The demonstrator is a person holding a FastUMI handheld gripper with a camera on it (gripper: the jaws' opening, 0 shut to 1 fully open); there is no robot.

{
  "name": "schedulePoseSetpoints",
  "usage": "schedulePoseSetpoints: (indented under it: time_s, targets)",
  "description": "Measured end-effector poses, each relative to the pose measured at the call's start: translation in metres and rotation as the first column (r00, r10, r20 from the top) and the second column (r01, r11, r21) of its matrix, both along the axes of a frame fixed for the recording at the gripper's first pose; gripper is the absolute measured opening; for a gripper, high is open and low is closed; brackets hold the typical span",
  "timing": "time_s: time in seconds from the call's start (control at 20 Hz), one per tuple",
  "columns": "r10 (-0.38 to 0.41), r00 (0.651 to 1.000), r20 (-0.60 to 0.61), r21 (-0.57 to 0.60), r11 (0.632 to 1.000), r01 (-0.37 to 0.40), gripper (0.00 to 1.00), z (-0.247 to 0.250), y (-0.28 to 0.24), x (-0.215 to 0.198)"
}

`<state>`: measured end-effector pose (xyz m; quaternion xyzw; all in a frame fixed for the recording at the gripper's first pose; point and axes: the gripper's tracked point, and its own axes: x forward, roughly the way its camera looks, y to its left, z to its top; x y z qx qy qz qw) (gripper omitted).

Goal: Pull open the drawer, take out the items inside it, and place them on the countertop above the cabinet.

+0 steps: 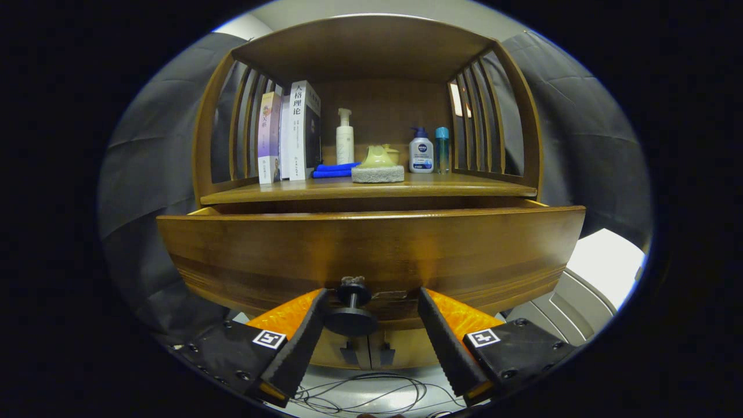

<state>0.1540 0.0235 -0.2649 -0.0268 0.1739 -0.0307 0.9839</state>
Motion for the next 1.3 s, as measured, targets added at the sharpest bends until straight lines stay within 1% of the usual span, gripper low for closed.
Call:
schedulePoseSetpoints:
  time_s: [0.4, 0.95, 1.2, 1.3]
  targets:
    - [-0.008, 1.000, -0.006, 0.004, 1.000, 0.008, 0.97, -0.003, 0.000, 0.041]
    - [-0.003, 1.000, -0.027, 0.027, 1.000, 0.004, 0.98, -0.006, -0.005, 0.081]
    - [-0.004, 1.000, -0.011, 0.014, 1.000, 0.004, 0.98, -0.006, -0.005, 0.082]
    - [-0.007, 0.999, -0.033, 0.017, 1.000, 0.007, 0.97, -0.006, -0.007, 0.079]
